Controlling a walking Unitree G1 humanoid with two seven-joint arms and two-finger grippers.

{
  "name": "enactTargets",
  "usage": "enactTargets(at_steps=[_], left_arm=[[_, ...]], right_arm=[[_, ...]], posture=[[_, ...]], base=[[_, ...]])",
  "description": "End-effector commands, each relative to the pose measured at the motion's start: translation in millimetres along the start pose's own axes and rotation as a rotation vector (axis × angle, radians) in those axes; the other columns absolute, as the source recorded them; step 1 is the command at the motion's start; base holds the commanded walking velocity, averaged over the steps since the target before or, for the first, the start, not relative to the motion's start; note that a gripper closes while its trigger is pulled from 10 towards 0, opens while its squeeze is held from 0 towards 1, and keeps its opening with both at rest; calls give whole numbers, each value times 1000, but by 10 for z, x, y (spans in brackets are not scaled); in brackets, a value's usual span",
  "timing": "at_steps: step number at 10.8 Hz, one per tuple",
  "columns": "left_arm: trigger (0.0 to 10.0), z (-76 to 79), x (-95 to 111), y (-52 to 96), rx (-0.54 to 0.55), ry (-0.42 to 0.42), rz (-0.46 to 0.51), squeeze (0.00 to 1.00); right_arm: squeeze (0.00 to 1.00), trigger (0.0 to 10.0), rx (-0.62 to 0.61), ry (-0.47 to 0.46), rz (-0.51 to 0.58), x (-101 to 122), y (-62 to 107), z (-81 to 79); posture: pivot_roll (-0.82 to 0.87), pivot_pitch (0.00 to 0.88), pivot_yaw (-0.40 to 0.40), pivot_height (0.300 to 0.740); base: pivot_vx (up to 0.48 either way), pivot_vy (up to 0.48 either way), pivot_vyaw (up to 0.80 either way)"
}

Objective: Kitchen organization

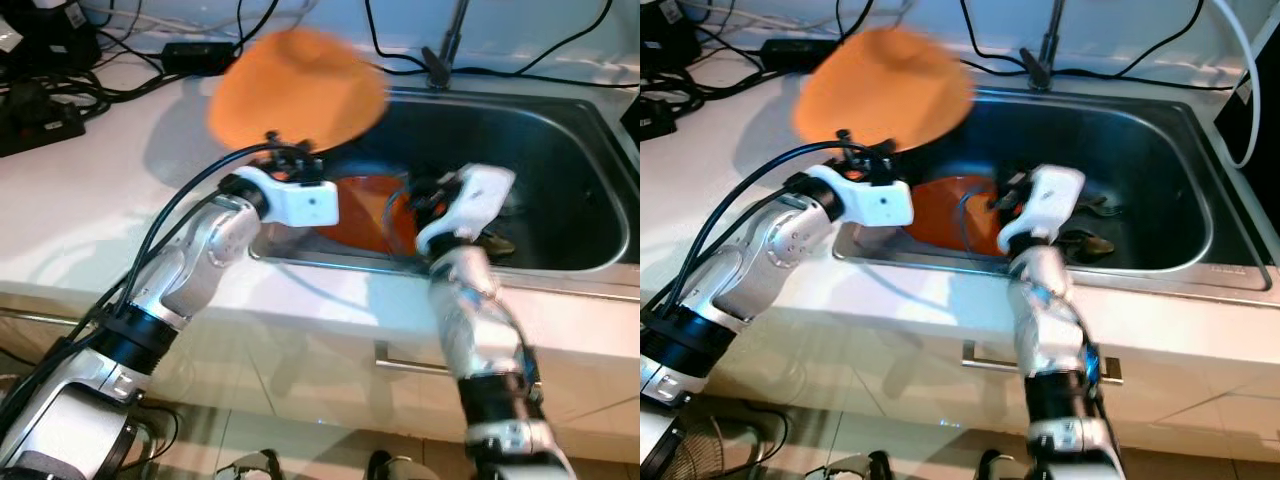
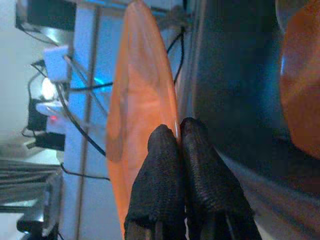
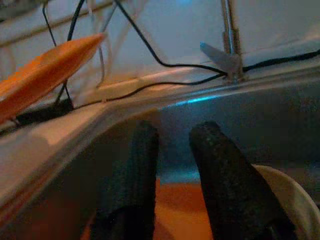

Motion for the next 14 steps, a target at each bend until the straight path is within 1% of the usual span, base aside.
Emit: enactTargets(at_steps=[1, 3, 4, 5, 7, 9, 10, 13, 14], left_arm=[[10000, -83, 73, 4, 42, -10, 30, 0], [10000, -42, 109, 3, 33, -8, 52, 0], [10000, -8, 138, 2, 25, 2, 65, 0], [10000, 26, 167, 0, 18, 13, 74, 0], [10000, 46, 201, -4, 15, 22, 84, 0], [10000, 68, 238, -16, 9, 31, 98, 0], [10000, 65, 280, -29, 13, 38, 114, 0], [10000, 57, 364, -40, 27, 50, 145, 0], [10000, 41, 406, -48, 41, 55, 160, 0]], right_arm=[[1000, 10000, 3, -34, 5, 45, -18, -2], [1000, 10000, 11, -109, 15, 158, -83, -25], [1000, 10000, 14, -187, 49, 333, -144, -30], [1000, 10000, 16, -254, 61, 435, -181, -29], [1000, 10000, 18, -302, 61, 481, -193, -29], [1000, 10000, 51, -301, 58, 550, -204, -74], [1000, 10000, 84, -311, -2, 465, -189, -146], [1000, 10000, 98, -321, -84, 300, -168, -232], [722, 10000, 89, -312, -103, 258, -161, -224]], posture=[[55, 65, 25, 740], [55, 59, 26, 740], [47, 52, 26, 740], [46, 49, 26, 740], [45, 47, 25, 740], [39, 57, 21, 740], [47, 66, 19, 740], [47, 70, 17, 740], [49, 72, 15, 740]], base=[[0, 0, 0], [0, 0, 0], [0, 0, 0], [0, 0, 0], [0, 0, 0], [0, 0, 0], [0, 0, 0], [0, 0, 0], [0, 0, 0]])
Point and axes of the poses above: a point about 5 cm out from each wrist's last joint towards the gripper, its own y axis pointing back from the gripper into the wrist, its own x axis along the axis of the wrist's last joint, z = x × y, the point moved 4 cm from there along -y, pointing out of the wrist towards the gripper, and after that the axes turned 2 degrees about -y, right-handed, at the moved point
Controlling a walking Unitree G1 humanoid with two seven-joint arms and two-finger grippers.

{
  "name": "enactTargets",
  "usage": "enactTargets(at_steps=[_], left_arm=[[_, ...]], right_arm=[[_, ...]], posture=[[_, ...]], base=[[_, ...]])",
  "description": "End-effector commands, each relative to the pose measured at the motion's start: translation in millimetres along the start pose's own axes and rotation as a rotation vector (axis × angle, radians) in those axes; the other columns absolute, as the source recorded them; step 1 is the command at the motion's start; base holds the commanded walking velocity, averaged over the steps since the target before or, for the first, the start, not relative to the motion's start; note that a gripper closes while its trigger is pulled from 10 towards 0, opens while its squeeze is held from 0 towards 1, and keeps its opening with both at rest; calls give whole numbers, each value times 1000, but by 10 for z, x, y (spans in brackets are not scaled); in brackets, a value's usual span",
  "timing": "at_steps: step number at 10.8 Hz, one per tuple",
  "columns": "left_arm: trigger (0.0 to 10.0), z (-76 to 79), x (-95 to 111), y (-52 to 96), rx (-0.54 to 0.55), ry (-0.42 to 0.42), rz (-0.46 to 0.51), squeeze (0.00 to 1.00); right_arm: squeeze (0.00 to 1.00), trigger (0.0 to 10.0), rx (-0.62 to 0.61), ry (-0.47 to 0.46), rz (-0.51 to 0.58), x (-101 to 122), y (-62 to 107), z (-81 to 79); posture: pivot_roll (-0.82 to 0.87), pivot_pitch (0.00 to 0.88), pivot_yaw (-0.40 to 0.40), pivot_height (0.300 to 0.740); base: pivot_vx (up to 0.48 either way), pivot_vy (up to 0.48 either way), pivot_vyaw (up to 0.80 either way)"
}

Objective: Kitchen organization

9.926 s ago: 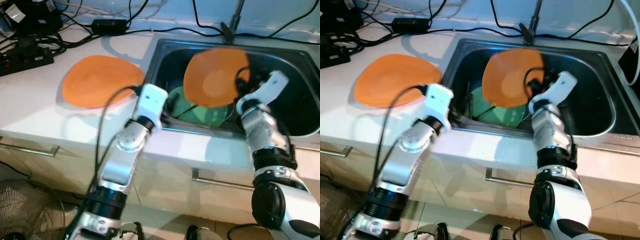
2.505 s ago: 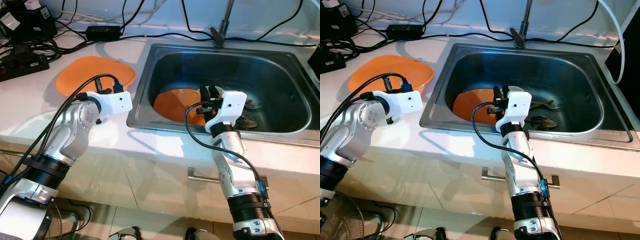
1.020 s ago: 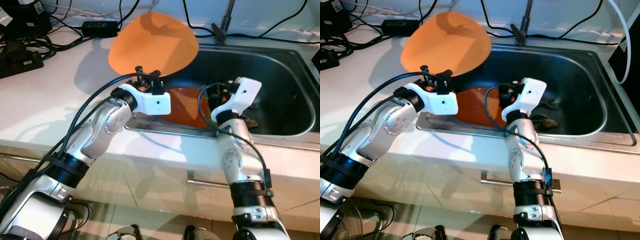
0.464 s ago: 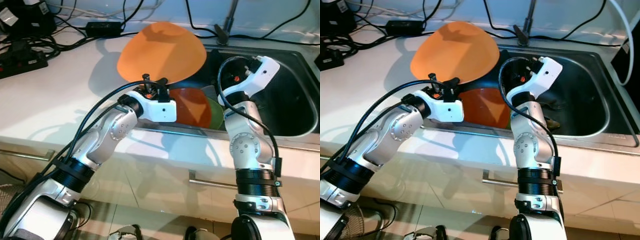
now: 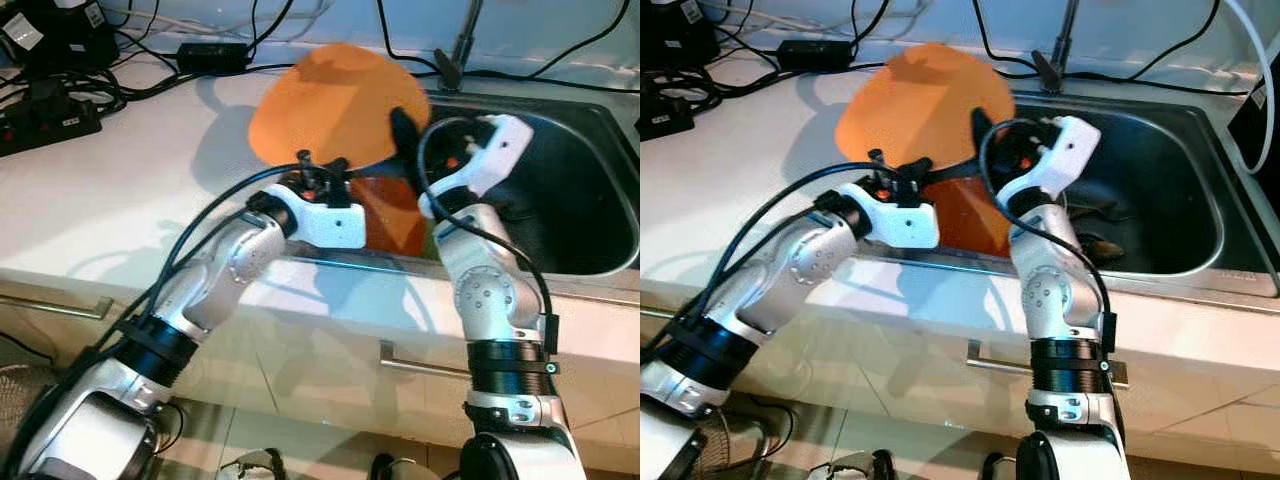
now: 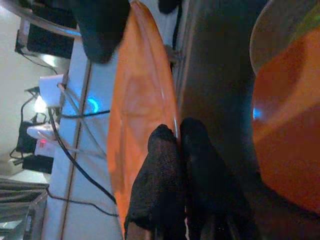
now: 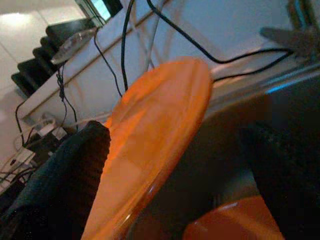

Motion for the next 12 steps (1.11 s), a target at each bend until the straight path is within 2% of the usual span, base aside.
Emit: enactTargets(at_steps=[1, 2, 3, 4, 7, 12], left_arm=[[10000, -124, 101, -10, 59, -6, 43, 0], [10000, -104, 128, -13, 56, -2, 51, 0], [10000, -82, 143, -13, 49, 2, 57, 0], [10000, -62, 149, -12, 44, 3, 59, 0], [10000, -28, 157, -10, 33, 4, 60, 0], [10000, -28, 151, -13, 31, -7, 58, 0]], right_arm=[[0, 10000, -23, -5, -35, -77, 20, 46], [0, 10000, -30, -9, -39, -87, 19, 57], [0, 8863, -43, -24, -35, -81, 15, 72], [0, 0, -64, -36, -24, -61, 12, 103], [0, 0, -88, -109, -14, -45, 5, 137], [0, 0, -88, -163, -16, -62, -2, 123]], posture=[[50, 74, 15, 740], [50, 76, 14, 740], [50, 76, 14, 740], [51, 79, 14, 740], [52, 85, 14, 740], [54, 89, 16, 740]], base=[[0, 0, 0], [0, 0, 0], [0, 0, 0], [0, 0, 0], [0, 0, 0], [0, 0, 0]])
Point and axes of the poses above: a point about 5 cm out from each wrist's last joint towards the gripper, its own y axis pointing back from the gripper into the wrist, its own x axis along the axis of the wrist's last joint, z = x × y, the point moved 4 cm from there along -y, pointing out of the wrist towards the gripper, and after that the axes turned 2 degrees about -y, right-handed, at the moved point
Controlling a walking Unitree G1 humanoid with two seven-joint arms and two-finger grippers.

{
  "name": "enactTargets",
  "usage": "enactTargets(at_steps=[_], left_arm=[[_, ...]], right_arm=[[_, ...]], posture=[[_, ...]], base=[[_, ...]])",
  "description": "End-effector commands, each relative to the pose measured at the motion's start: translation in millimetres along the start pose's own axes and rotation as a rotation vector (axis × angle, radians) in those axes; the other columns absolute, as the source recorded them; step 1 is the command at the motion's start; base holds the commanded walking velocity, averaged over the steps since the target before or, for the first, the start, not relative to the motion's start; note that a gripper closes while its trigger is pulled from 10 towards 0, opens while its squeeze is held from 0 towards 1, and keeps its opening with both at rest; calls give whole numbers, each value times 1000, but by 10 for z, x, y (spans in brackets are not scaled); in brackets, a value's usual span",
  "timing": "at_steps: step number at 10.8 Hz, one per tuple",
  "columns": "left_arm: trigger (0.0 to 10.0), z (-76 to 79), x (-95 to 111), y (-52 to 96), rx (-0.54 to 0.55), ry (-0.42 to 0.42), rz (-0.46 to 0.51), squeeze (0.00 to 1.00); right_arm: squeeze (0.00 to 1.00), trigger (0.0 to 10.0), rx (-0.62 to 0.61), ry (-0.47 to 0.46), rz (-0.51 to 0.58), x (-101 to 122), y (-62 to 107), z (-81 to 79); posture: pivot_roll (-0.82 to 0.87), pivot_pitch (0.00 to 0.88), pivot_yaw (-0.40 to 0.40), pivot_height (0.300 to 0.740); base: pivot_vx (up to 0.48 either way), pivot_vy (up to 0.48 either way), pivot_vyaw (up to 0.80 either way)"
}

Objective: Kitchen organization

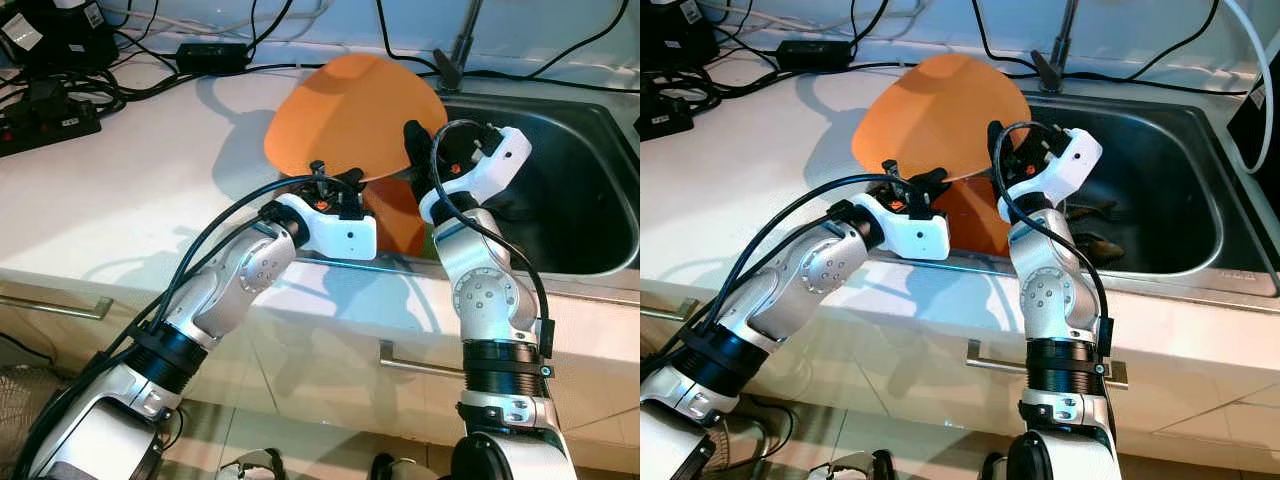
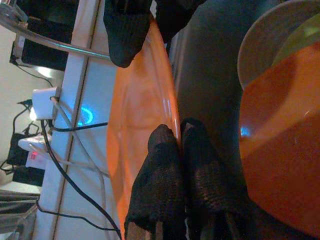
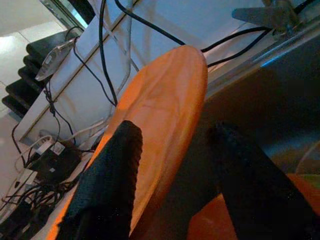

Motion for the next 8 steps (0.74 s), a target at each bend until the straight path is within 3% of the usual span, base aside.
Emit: enactTargets(at_steps=[1, 8], left_arm=[[10000, -127, 39, 5, 47, -25, 22, 0], [10000, -168, -20, 11, 55, -47, 4, 0]], right_arm=[[0, 0, -13, -25, -19, -26, -11, 23], [0, 0, -10, -39, -18, -19, -18, 29]], posture=[[54, 90, 16, 740], [61, 96, 13, 740]], base=[[0, 0, 0], [0, 0, 0]])
Point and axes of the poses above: a point about 5 cm out from each wrist's last joint towards the gripper, its own y axis pointing back from the gripper into the wrist, its own x axis along the axis of the wrist's last joint, z = x × y, the point moved 4 cm from there along -y, pointing out of the wrist towards the gripper, and after that the axes turned 2 degrees about -y, right-handed, at the moved point
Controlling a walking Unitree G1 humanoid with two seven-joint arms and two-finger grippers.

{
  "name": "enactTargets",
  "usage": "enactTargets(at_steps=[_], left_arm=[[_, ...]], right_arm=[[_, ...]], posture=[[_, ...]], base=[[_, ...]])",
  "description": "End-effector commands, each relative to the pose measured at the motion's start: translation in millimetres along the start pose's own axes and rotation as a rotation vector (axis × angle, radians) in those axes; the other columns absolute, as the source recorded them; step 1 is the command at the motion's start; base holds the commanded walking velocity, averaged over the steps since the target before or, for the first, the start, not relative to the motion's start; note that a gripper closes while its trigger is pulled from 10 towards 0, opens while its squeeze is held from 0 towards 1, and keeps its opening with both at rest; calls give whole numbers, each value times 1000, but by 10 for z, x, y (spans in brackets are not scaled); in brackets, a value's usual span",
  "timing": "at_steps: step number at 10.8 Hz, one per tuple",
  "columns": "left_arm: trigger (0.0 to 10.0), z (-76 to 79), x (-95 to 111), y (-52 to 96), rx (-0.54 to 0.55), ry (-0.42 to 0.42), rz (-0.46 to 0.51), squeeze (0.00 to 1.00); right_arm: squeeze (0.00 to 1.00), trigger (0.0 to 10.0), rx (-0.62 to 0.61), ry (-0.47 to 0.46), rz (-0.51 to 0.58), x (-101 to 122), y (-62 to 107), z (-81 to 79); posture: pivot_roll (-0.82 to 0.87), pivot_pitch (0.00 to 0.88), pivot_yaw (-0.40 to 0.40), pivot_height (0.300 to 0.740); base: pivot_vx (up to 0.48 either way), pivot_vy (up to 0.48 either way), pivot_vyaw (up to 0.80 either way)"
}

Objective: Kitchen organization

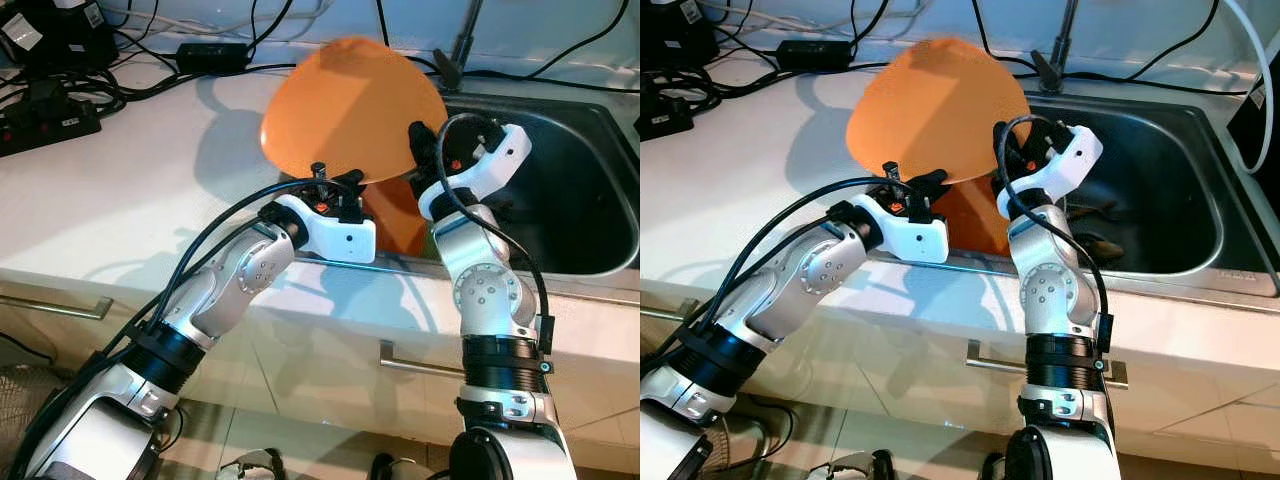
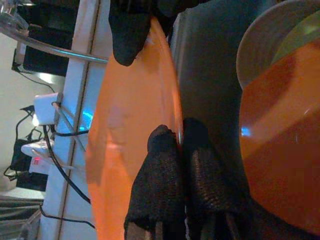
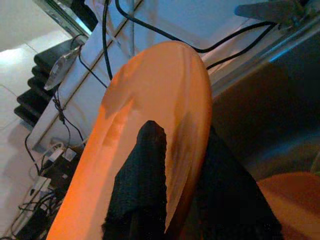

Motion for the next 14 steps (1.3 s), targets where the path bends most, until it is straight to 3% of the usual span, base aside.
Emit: enactTargets(at_steps=[1, 2, 5, 10, 11, 13, 14], left_arm=[[10000, -173, -24, 1, 58, -23, -6, 0], [10000, -167, -23, -1, 55, -3, -5, 1000], [10000, -162, -15, -1, 55, 15, -2, 1000], [10000, -175, -24, 7, 61, 14, -6, 1000], [10000, -165, -35, 8, 56, 10, -12, 0], [10000, -170, -65, 21, 71, 34, -26, 0], [10000, -160, -87, 29, 74, 52, -34, 0]], right_arm=[[0, 0, -20, 23, -20, -39, 11, 58], [0, 0, -21, 22, -18, -32, 9, 63], [0, 0, -31, 6, -5, -4, 9, 83], [0, 0, -98, -82, 104, 261, -19, 244], [0, 0, -134, -93, 153, 383, -22, 337], [0, 0, -206, -77, 237, 606, 5, 542], [0, 0, -208, -40, 251, 656, 10, 572]], posture=[[60, 96, 13, 740], [60, 95, 13, 740], [59, 100, 13, 740], [60, 102, 17, 740], [61, 102, 17, 740], [61, 102, 18, 740], [59, 103, 18, 740]], base=[[0, 0, 0], [0, 0, 0], [0, 0, 0], [0, 0, 0], [0, 0, 0], [0, 0, 0], [0, 0, 0]])
Point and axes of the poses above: a point about 5 cm out from each wrist's last joint towards the gripper, its own y axis pointing back from the gripper into the wrist, its own x axis along the axis of the wrist's last joint, z = x × y, the point moved 4 cm from there along -y, pointing out of the wrist towards the gripper, and after that the axes turned 2 degrees about -y, right-handed, at the moved point
